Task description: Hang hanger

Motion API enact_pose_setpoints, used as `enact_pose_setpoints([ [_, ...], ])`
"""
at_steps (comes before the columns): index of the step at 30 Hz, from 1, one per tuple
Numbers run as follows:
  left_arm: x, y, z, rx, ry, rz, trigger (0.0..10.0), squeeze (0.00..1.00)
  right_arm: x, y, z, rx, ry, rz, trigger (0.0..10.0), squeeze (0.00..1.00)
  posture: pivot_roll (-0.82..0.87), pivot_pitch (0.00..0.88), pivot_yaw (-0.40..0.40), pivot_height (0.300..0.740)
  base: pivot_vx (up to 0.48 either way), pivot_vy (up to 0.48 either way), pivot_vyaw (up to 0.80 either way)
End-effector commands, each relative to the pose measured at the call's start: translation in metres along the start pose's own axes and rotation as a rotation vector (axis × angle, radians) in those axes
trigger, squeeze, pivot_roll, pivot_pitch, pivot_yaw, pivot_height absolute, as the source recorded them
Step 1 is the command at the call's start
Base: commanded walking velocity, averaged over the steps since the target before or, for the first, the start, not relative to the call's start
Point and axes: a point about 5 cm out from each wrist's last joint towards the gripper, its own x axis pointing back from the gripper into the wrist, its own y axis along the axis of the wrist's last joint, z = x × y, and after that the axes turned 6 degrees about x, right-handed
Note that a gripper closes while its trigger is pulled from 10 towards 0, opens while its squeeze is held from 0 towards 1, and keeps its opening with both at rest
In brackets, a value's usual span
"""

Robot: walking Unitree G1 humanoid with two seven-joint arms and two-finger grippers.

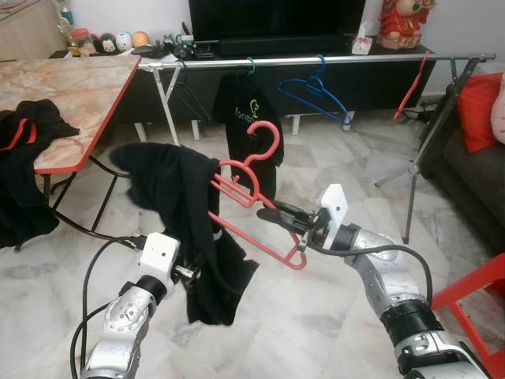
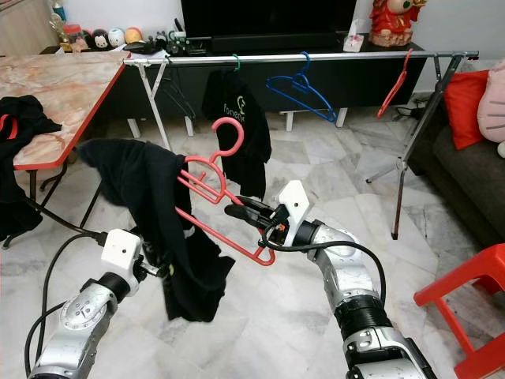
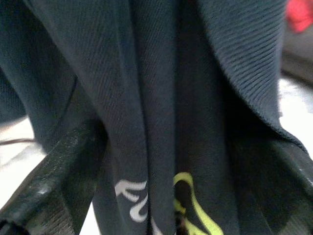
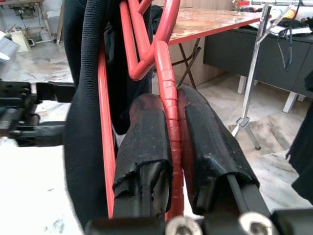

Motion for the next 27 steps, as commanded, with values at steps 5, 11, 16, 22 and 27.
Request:
enact_pose_setpoints([
  [5,0.008,0.000,-0.002,-0.027,-0.089,0.051,10.0,0.00,-0.002,0.007,0.001,0.014,0.005,-0.032,0.0,0.00,-0.04,0.000,0.007,0.740,0.000,0.000,0.00],
  [11,0.023,-0.007,0.002,-0.049,-0.157,0.130,10.0,0.00,0.000,0.005,-0.002,0.013,-0.019,-0.022,0.0,0.00,-0.04,0.000,0.013,0.740,0.000,0.000,0.00],
  [16,0.032,-0.002,-0.003,-0.021,-0.245,0.152,10.0,0.00,0.001,0.004,-0.002,0.013,-0.021,-0.016,0.0,0.00,-0.04,0.000,0.010,0.740,0.000,0.000,0.00],
  [22,0.026,0.007,-0.010,0.028,-0.284,0.114,10.0,0.00,-0.003,0.005,0.000,0.016,0.003,-0.019,0.0,0.00,-0.04,0.000,0.008,0.740,0.000,0.000,0.00],
  [27,0.018,0.009,-0.008,0.052,-0.231,0.089,10.0,0.00,-0.004,0.008,0.002,0.014,0.018,-0.032,0.0,0.00,-0.05,0.000,0.009,0.740,0.000,0.000,0.00],
])
